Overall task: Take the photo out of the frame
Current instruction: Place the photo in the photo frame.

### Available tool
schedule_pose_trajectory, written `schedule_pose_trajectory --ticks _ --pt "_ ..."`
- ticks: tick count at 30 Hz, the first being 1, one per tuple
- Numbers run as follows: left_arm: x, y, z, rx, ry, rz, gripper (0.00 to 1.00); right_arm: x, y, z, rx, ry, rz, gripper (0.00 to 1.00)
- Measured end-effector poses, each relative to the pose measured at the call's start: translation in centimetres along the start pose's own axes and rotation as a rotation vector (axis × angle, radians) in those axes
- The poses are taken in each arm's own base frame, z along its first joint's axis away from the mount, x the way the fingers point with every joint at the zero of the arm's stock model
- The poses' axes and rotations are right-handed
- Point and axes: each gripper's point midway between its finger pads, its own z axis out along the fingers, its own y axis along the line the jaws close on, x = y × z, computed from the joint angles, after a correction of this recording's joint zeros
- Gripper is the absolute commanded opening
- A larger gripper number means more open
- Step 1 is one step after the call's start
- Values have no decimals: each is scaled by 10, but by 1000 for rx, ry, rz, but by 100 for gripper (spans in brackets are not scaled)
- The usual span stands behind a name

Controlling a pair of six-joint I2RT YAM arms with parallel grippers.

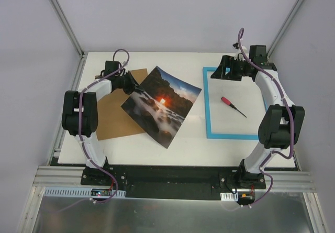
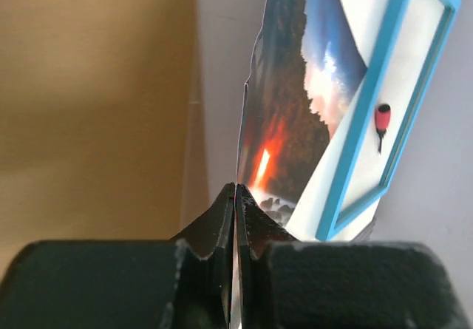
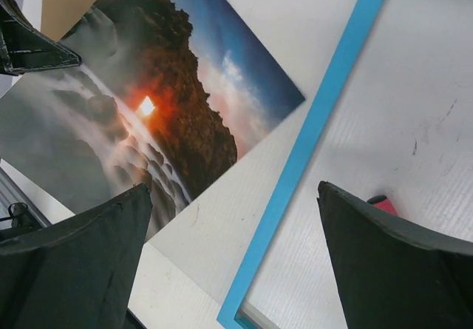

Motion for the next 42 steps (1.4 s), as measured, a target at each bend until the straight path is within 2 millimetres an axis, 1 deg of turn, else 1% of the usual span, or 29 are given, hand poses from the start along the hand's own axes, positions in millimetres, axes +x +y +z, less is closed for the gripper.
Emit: schedule_pose_trajectory --ticks 2,5,11,14,17,20,24,29,31,33,35,37,38,40,42 --pt "-4 14 -1 -31 -28 -30 0 2 -4 0 16 4 9 96" --pt "-3 29 -4 -65 -51 -78 0 3 -8 0 30 5 15 96" --pt "9 36 -7 -100 -65 -122 0 10 -12 2 42 13 41 96" --pt "11 39 -12 -114 -92 -129 0 14 -14 3 51 19 58 96" --pt "13 42 -16 -125 -127 -135 0 13 -15 3 60 10 64 96" --pt "14 49 -19 -147 -153 -151 0 13 -13 0 69 3 65 96" --pt "9 62 -21 -166 -201 -178 0 10 -11 -3 82 -14 54 96" --pt "16 80 -20 -200 -220 -229 1 9 -13 -3 102 -22 52 96" --pt "18 83 -20 -202 -225 -237 10 10 -15 -3 110 -20 54 96" --pt "19 84 -19 -200 -228 -245 17 10 -16 -3 117 -20 55 96" --pt "21 84 -18 -197 -228 -252 27 10 -17 -3 125 -20 55 96" --pt "23 82 -16 -193 -224 -249 41 10 -18 -3 130 -21 55 96" --pt "24 79 -14 -187 -222 -241 50 10 -19 -3 132 -21 55 96" --pt "27 75 -12 -179 -215 -227 65 10 -20 -3 137 -20 53 96" --pt "28 72 -10 -167 -207 -218 75 11 -21 -3 147 -17 50 96"
